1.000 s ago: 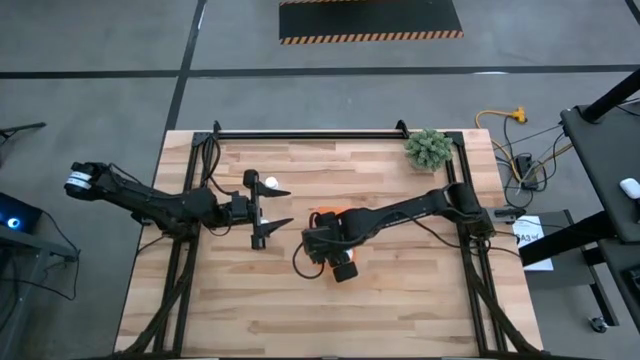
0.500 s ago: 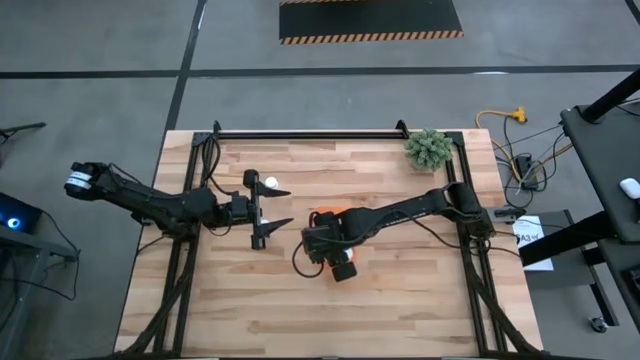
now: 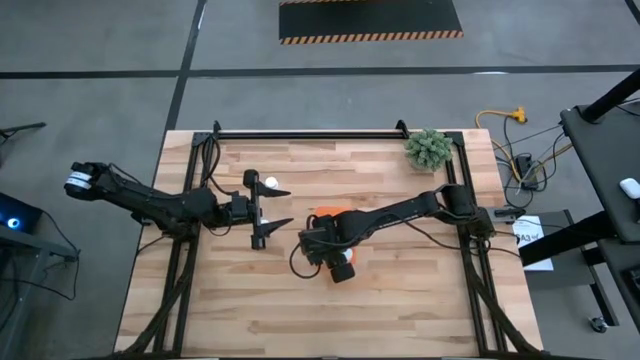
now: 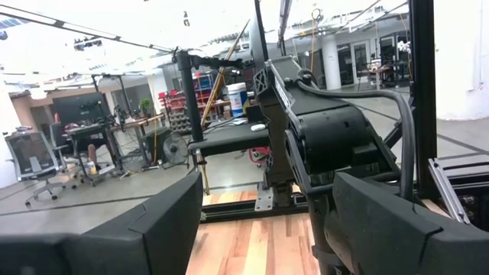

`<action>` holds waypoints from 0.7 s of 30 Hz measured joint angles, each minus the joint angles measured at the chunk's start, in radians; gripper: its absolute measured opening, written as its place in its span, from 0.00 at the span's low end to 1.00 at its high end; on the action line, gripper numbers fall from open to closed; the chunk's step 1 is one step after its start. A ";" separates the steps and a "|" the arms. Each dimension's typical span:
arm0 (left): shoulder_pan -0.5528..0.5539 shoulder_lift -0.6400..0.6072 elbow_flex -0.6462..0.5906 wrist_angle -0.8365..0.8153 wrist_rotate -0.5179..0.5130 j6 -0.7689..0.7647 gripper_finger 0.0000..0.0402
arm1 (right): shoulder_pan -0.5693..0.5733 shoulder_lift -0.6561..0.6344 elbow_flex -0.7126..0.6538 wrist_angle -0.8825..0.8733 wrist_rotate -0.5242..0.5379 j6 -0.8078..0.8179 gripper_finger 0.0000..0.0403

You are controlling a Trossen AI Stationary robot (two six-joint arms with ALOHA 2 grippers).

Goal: Pick and place pill bottles into a basket
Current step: Put the white pill bottle into the orange bin

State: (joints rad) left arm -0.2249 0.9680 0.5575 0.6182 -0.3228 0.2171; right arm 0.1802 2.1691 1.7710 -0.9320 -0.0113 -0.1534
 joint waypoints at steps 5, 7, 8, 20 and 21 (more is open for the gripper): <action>0.000 0.000 0.000 0.000 0.000 0.000 0.68 | 0.000 0.002 0.004 -0.003 0.002 0.018 0.37; 0.000 0.000 0.000 0.000 0.000 0.000 0.68 | 0.000 0.002 0.003 -0.002 0.003 0.019 0.41; 0.000 0.000 0.000 0.000 0.000 0.000 0.68 | 0.000 0.002 0.003 -0.003 0.003 0.019 0.44; 0.000 0.000 0.000 0.000 0.000 0.000 0.68 | 0.000 0.005 0.000 -0.006 0.007 0.022 0.61; 0.000 0.000 0.000 0.000 0.000 0.000 0.68 | 0.000 0.003 0.000 -0.006 0.007 0.022 0.61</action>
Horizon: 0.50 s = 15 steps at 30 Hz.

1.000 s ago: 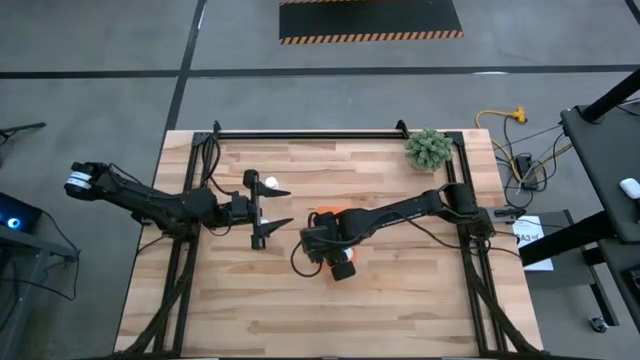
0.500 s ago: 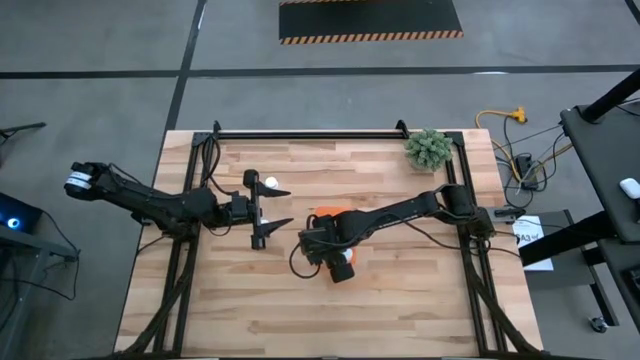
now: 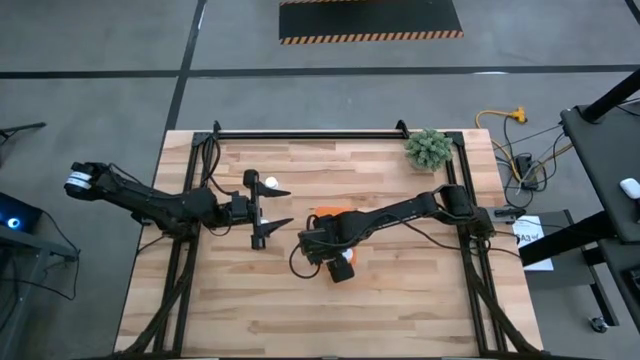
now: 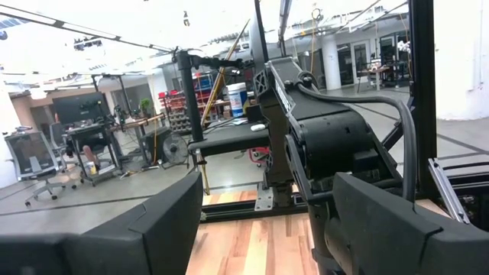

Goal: Pick and place pill bottles into a basket
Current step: Put the white pill bottle into the orange bin

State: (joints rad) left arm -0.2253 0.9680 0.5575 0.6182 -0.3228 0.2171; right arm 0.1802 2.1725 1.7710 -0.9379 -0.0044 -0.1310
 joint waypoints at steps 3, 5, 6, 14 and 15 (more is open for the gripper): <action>0.000 0.000 0.000 0.000 0.000 0.000 0.68 | 0.000 -0.004 0.006 -0.001 0.000 0.000 0.61; 0.000 0.000 0.000 0.000 0.000 0.000 0.68 | 0.000 -0.009 0.013 -0.001 0.000 -0.002 0.60; 0.000 0.000 0.000 0.000 0.000 0.000 0.68 | 0.000 -0.012 0.018 -0.001 0.000 -0.004 0.60; 0.000 0.000 0.000 0.000 0.000 0.000 0.68 | 0.000 -0.024 0.072 0.001 0.003 0.009 0.62; 0.000 0.000 0.000 0.000 0.000 0.000 0.68 | 0.000 -0.025 0.082 0.000 0.003 0.032 0.62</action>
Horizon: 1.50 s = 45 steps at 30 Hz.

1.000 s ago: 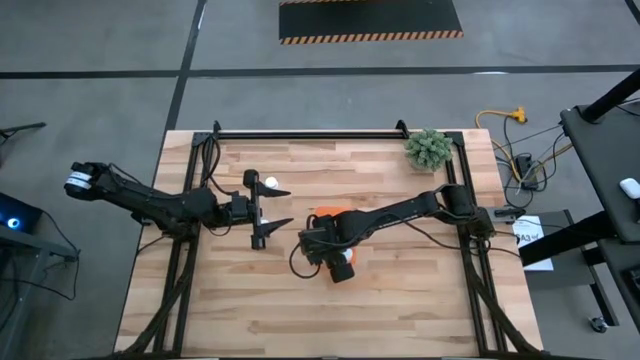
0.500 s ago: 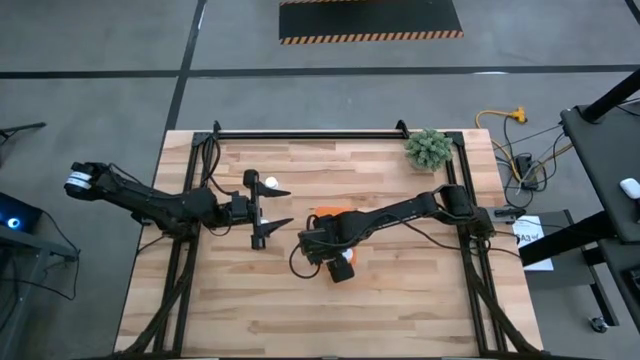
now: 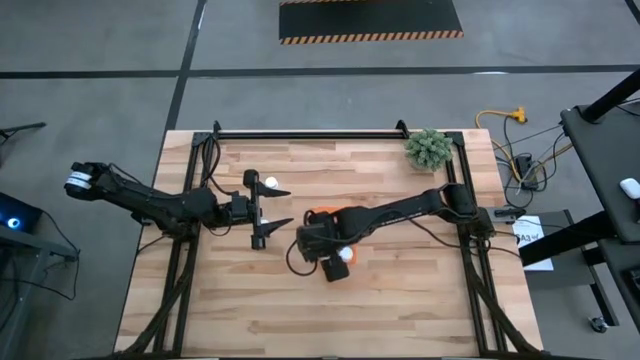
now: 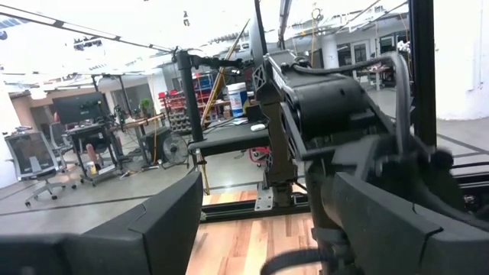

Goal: Pick and place pill bottles into a basket
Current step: Put the white pill bottle into the orange bin

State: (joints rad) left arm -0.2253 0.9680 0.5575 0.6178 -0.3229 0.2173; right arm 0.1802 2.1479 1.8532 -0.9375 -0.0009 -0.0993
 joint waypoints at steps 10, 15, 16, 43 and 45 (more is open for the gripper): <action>0.000 0.000 0.000 0.000 0.000 0.000 0.68 | 0.000 -0.002 0.081 -0.009 0.001 0.081 0.60; 0.000 0.000 0.000 0.000 0.000 0.000 0.68 | 0.000 -0.002 0.103 -0.050 0.001 0.133 0.61; 0.001 0.000 0.000 0.001 0.000 0.000 0.68 | 0.001 -0.004 0.103 -0.044 0.001 0.134 0.61; 0.001 0.000 0.000 0.000 0.000 -0.001 0.68 | 0.013 -0.409 -0.386 0.371 0.000 0.011 0.62; 0.001 0.000 0.000 0.000 0.000 -0.002 0.68 | 0.012 -0.488 -0.468 0.439 0.001 0.008 0.62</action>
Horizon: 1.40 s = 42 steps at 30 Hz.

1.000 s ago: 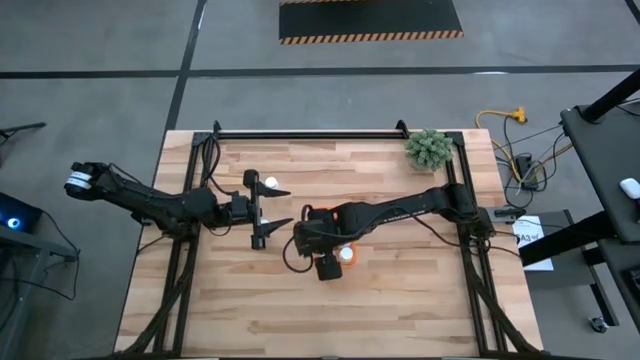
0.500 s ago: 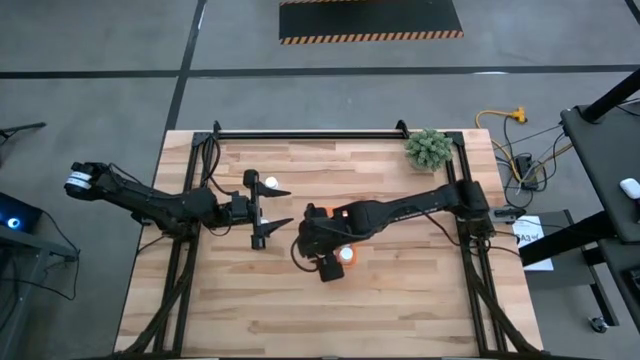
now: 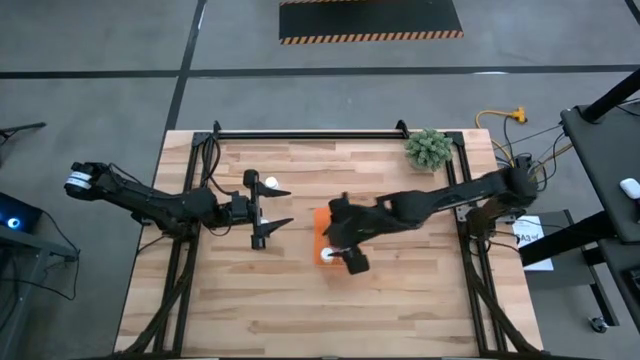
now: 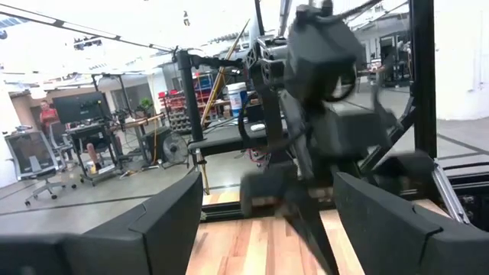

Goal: Pick and place pill bottles into a basket
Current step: Put the white pill bottle into the orange bin

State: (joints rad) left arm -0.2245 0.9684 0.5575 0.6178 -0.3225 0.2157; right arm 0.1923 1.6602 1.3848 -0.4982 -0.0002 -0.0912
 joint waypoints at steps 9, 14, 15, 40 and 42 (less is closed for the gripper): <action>0.000 0.000 0.000 0.001 0.000 0.000 0.68 | -0.003 -0.377 -0.325 0.255 0.000 -0.013 0.62; 0.000 0.000 0.000 0.000 0.000 0.000 0.68 | -0.003 -0.563 -0.491 0.425 0.001 -0.013 0.63; 0.000 0.000 -0.001 0.000 0.000 0.000 0.68 | -0.003 -0.596 -0.520 0.455 0.001 -0.012 0.63; 0.000 0.000 -0.001 0.001 0.000 0.001 0.68 | -0.007 -1.113 -0.888 0.667 0.055 -0.019 0.62; 0.000 0.000 -0.001 0.000 0.000 0.001 0.68 | -0.007 -1.149 -0.919 0.692 0.055 -0.027 0.62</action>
State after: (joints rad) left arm -0.2245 0.9684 0.5563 0.6182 -0.3222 0.2165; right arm 0.1848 0.5115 0.4658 0.1934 0.0551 -0.1178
